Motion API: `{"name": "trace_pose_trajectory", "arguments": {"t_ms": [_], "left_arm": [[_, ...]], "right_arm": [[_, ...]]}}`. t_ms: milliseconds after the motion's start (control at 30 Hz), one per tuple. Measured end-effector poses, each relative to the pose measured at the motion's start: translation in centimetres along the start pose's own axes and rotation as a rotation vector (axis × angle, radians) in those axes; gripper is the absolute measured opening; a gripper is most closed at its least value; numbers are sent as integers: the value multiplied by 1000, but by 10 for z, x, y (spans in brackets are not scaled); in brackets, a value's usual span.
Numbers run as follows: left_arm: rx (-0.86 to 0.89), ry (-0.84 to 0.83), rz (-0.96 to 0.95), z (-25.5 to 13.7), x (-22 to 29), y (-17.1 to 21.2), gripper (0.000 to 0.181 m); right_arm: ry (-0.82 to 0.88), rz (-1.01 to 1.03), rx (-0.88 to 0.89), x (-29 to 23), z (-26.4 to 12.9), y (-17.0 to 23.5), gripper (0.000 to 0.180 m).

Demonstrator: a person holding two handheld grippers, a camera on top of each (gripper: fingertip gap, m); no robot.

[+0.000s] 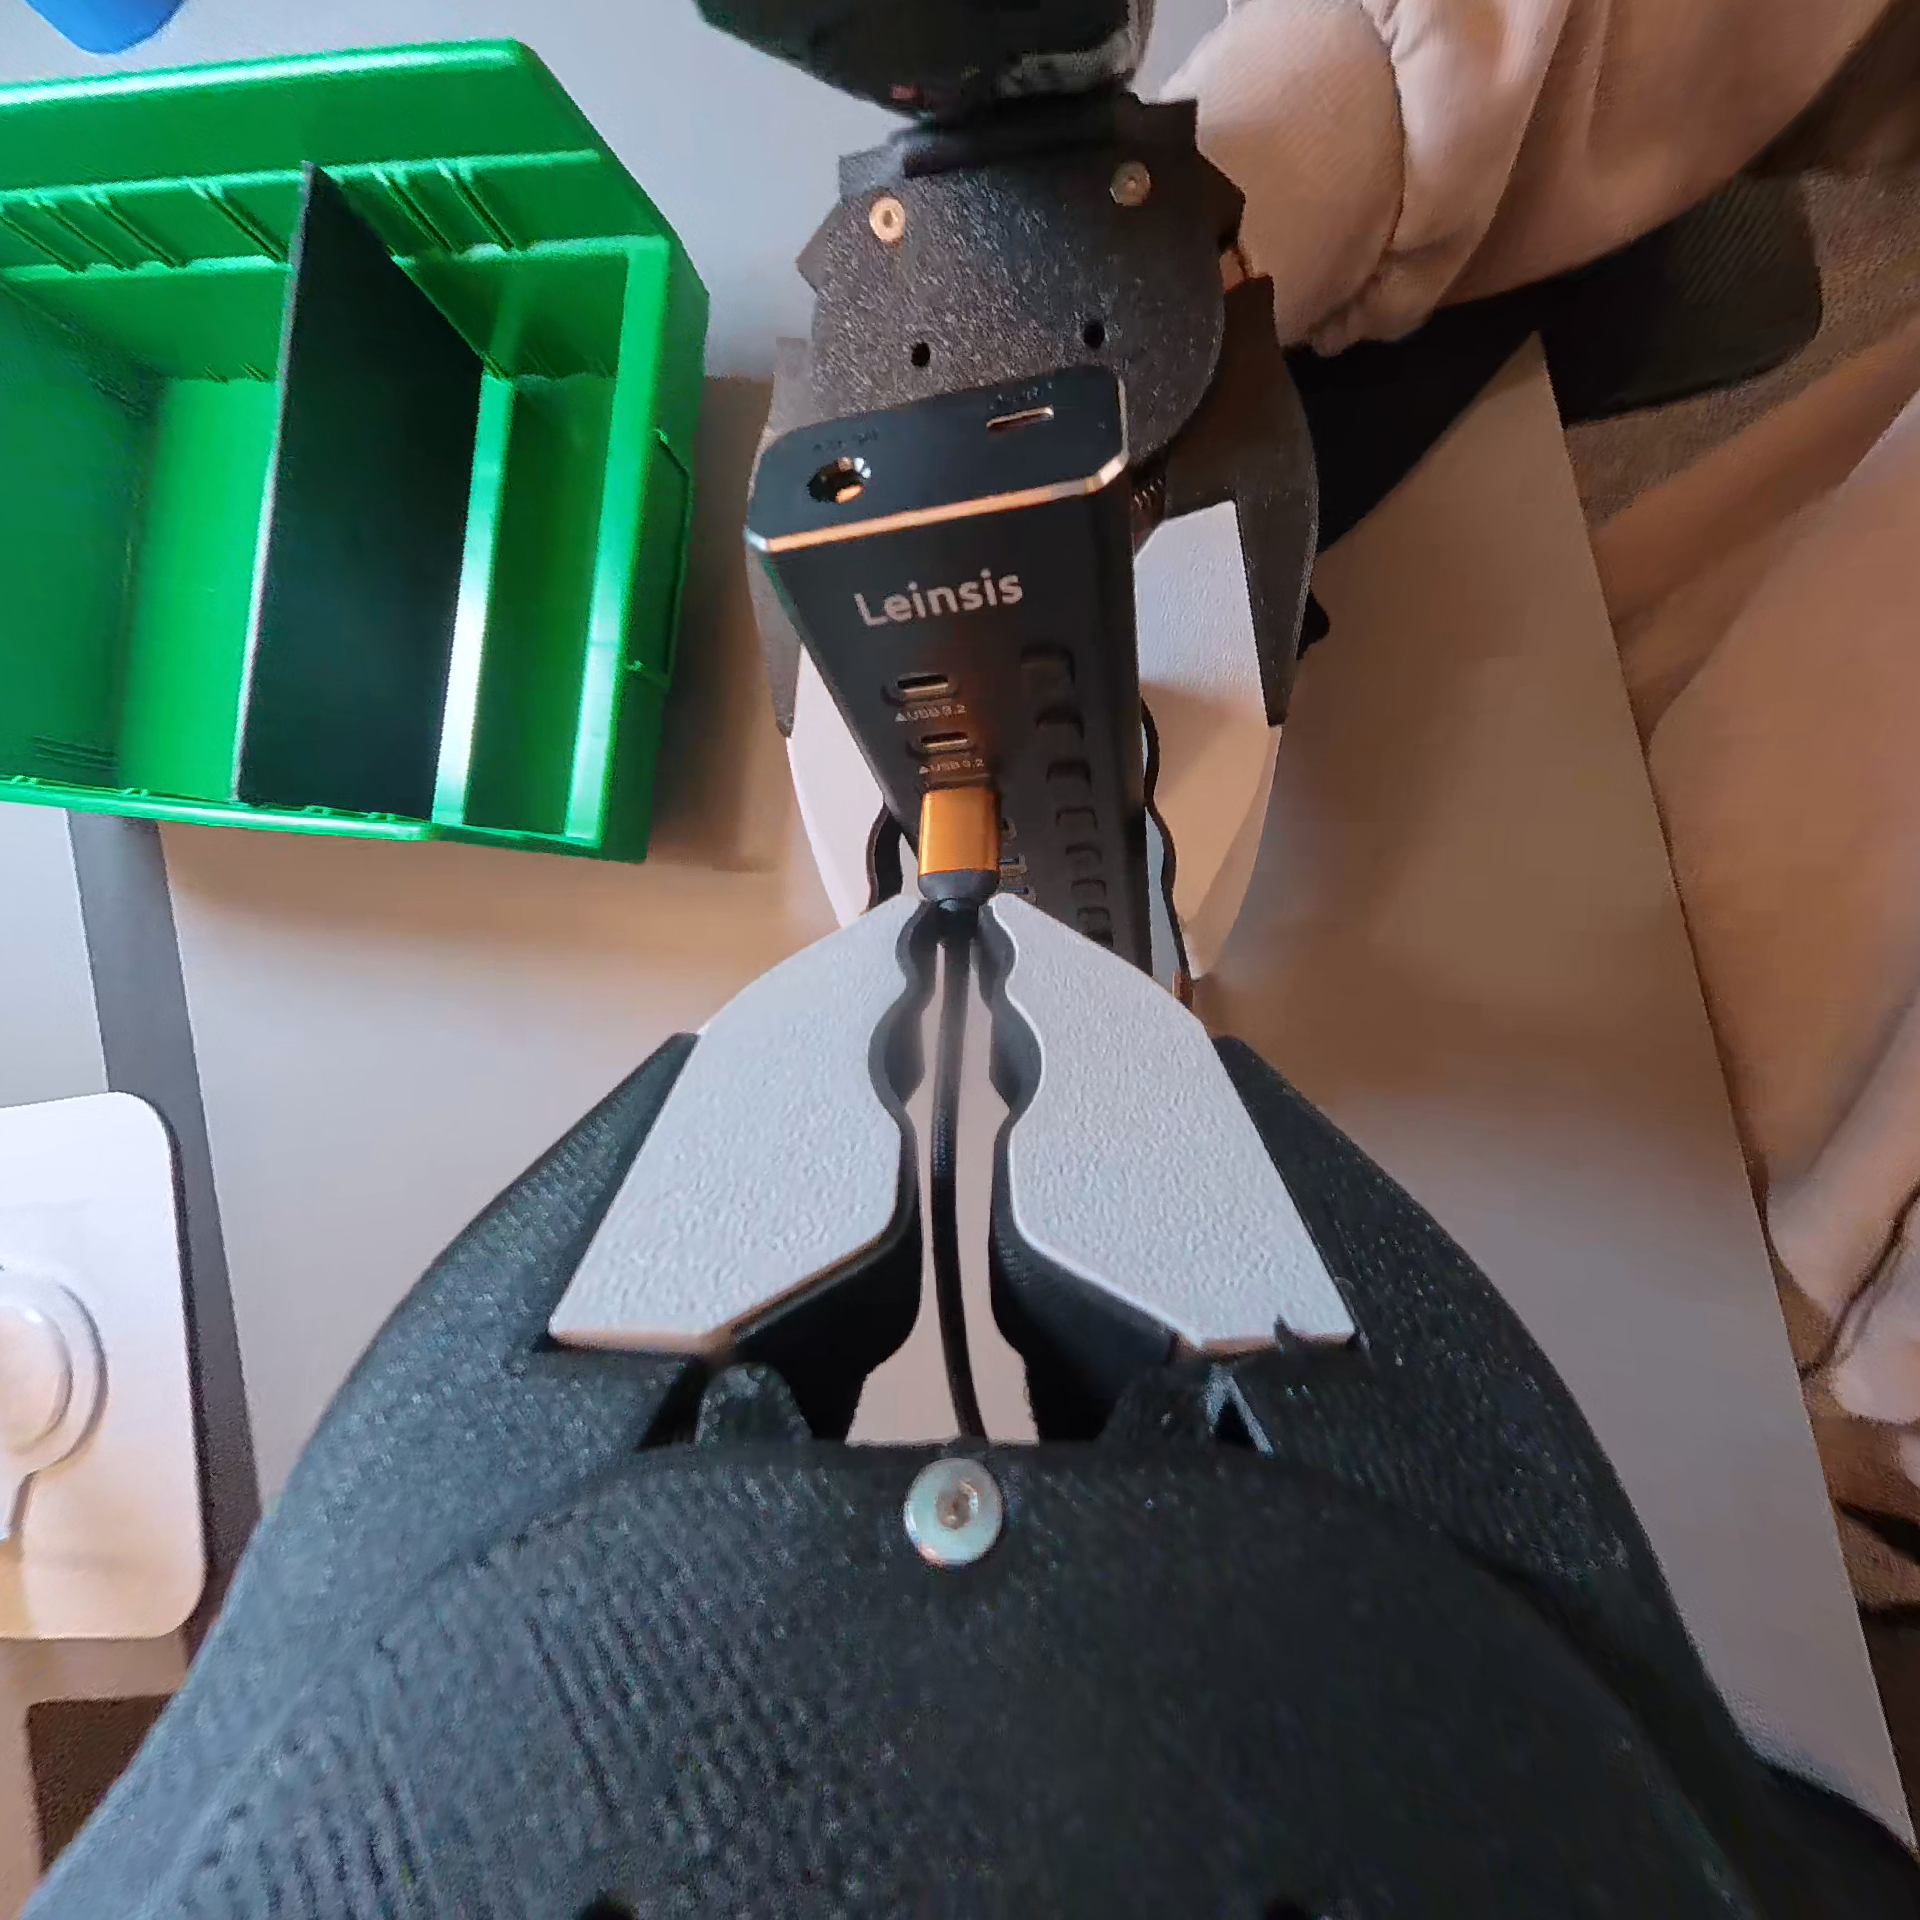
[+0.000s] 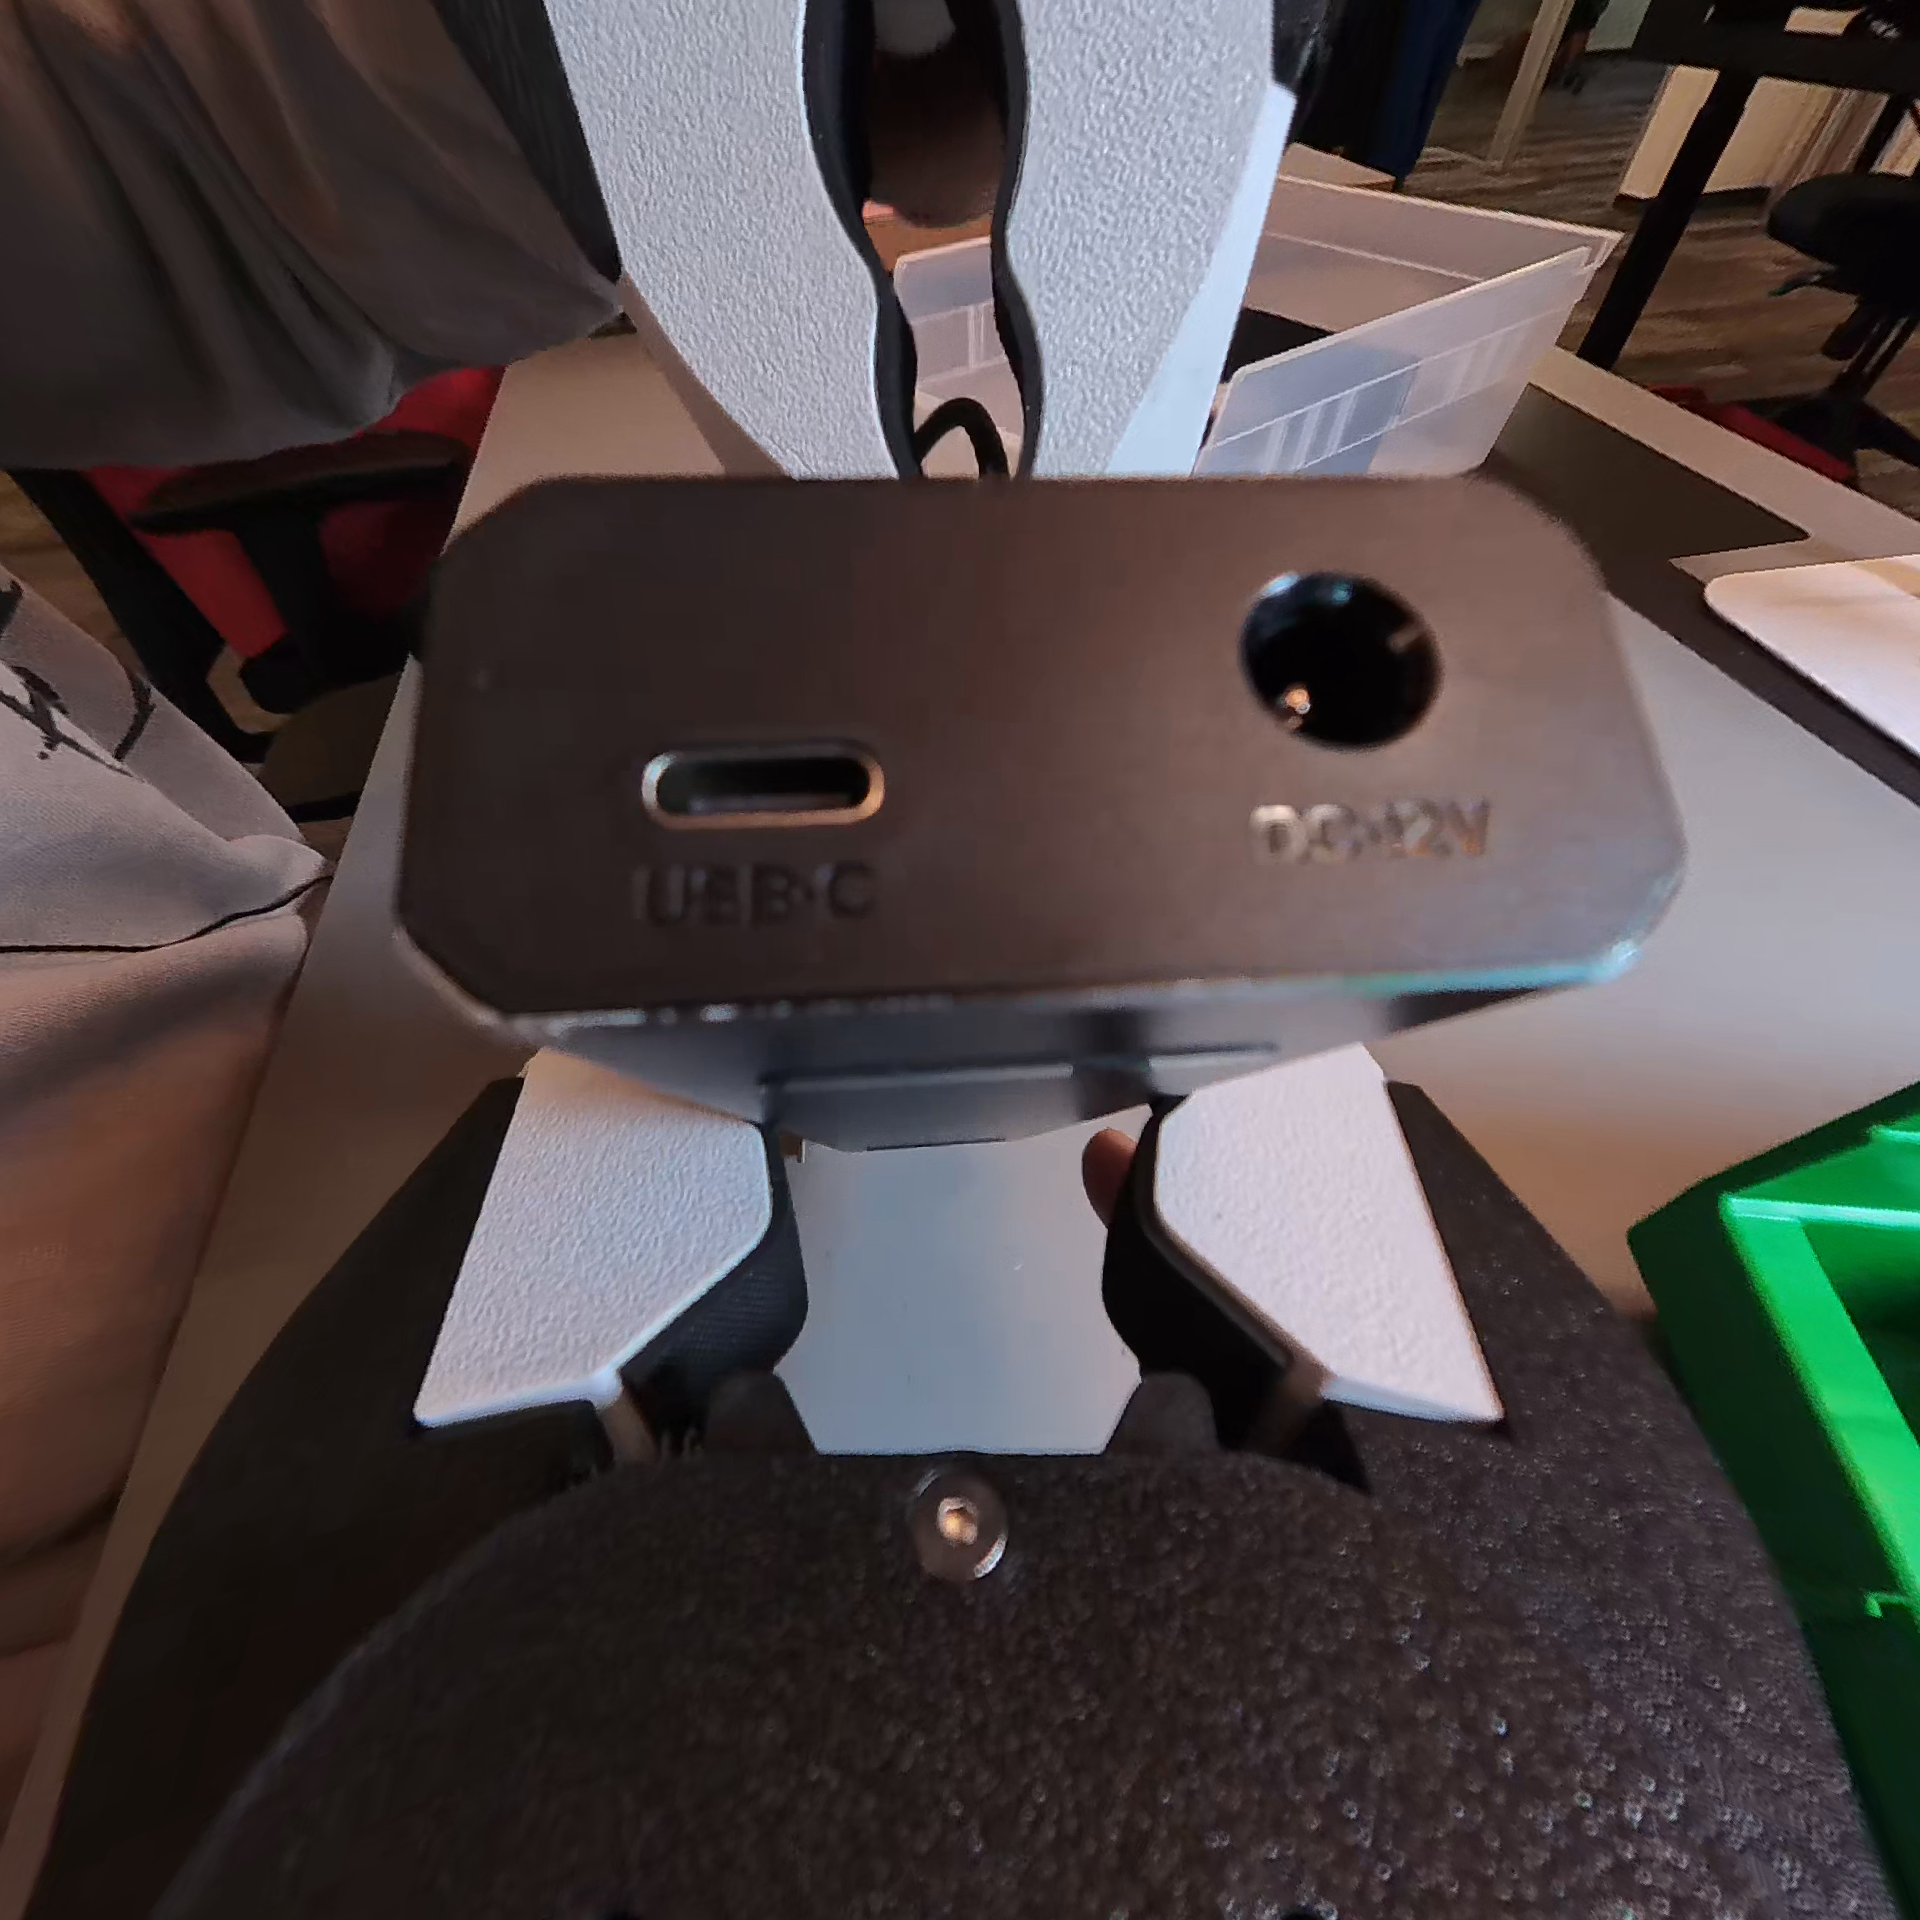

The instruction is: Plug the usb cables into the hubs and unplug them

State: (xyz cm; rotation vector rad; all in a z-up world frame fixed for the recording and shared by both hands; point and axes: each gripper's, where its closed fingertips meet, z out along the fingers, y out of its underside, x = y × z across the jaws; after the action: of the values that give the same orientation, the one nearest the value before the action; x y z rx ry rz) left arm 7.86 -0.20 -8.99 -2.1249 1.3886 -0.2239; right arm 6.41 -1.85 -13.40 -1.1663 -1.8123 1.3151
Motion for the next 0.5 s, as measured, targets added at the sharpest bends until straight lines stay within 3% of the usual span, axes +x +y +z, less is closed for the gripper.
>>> {"name": "trace_pose_trajectory", "arguments": {"t_ms": [367,500], "left_arm": [[332,-98,-146,-6,-24,2,21],[383,-244,-222,-44,-50,34,23]], "right_arm": [[21,76,90,15,-15,-8,72],[41,108,147,24,-26,-15,72]]}}
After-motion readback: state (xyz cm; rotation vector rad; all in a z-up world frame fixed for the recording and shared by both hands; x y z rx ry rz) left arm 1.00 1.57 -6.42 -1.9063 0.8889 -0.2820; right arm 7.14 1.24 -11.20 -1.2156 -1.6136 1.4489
